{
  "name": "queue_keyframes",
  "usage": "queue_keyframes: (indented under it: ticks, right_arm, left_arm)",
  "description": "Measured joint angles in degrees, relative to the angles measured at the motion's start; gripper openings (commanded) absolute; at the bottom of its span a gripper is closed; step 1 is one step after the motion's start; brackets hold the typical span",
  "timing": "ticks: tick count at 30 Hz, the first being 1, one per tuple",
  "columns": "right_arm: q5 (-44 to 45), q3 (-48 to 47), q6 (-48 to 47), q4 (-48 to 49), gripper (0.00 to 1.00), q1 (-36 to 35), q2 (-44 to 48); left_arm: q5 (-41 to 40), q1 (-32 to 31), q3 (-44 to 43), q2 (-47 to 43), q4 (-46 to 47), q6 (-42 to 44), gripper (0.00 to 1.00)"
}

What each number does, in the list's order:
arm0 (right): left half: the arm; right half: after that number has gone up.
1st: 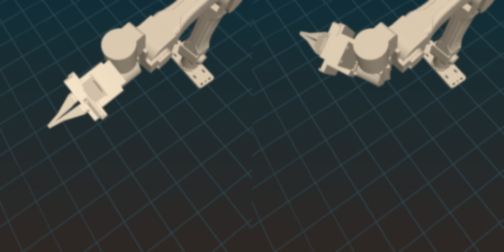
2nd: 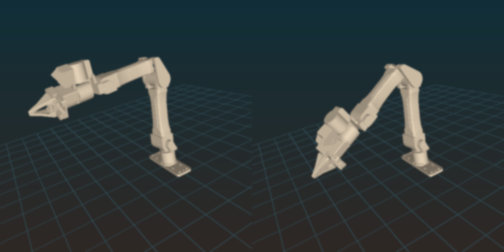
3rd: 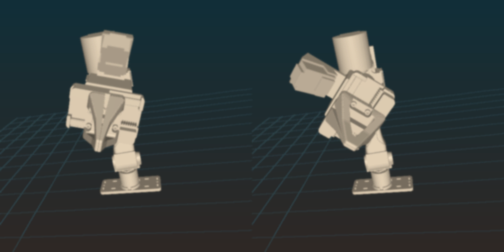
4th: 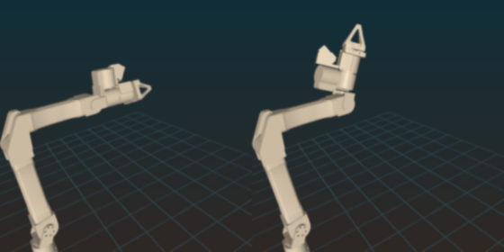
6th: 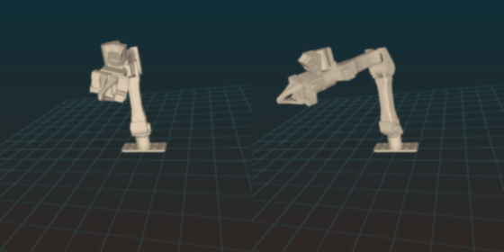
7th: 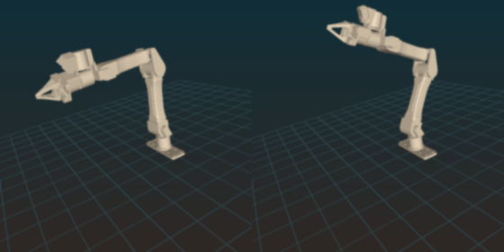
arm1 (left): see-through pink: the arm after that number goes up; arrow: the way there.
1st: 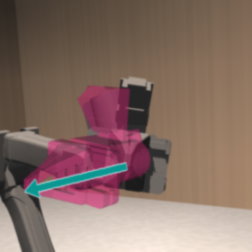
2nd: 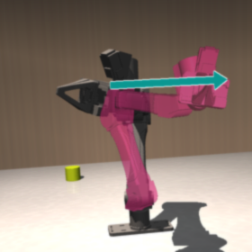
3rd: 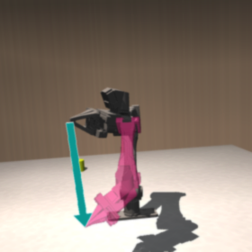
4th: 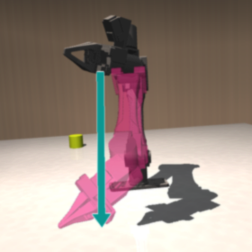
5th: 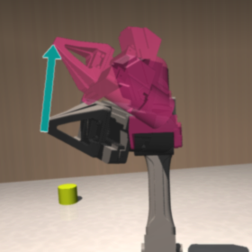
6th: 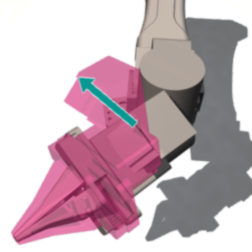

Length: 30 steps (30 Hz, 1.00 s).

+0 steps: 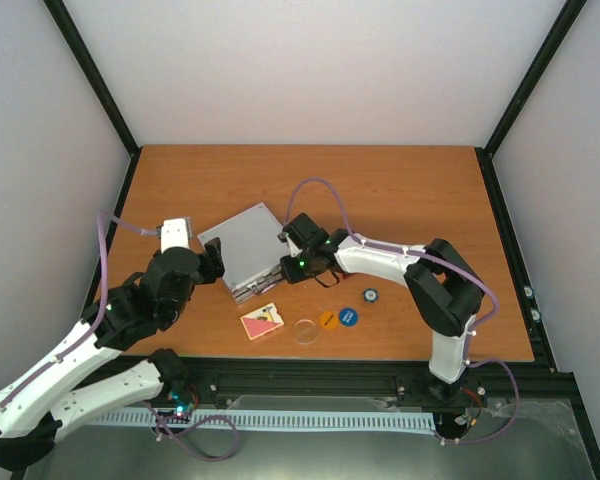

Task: Pack up texas hold em set

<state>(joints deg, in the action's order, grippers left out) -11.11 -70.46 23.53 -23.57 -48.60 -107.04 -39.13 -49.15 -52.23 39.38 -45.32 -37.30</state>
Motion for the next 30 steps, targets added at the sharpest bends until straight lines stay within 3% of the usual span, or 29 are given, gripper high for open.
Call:
queue_keyframes:
  ticks: [14,17,30]
  right_arm:
    - [1.7,-4.8,-0.6,-5.0,0.16,0.0,5.8]
    - [2.1,-7.0,-0.9,-6.6,0.11,0.0,5.8]
    - [4.5,-20.0,-2.2,-13.9,0.11,-0.1,4.6]
  left_arm:
    - [0.7,0.0,0.0,-0.5,-1.0,0.0,0.77]
    - [1.0,0.0,0.0,-0.7,-1.1,0.0,0.77]
    - [2.6,0.0,0.0,-1.5,-1.3,0.0,0.77]
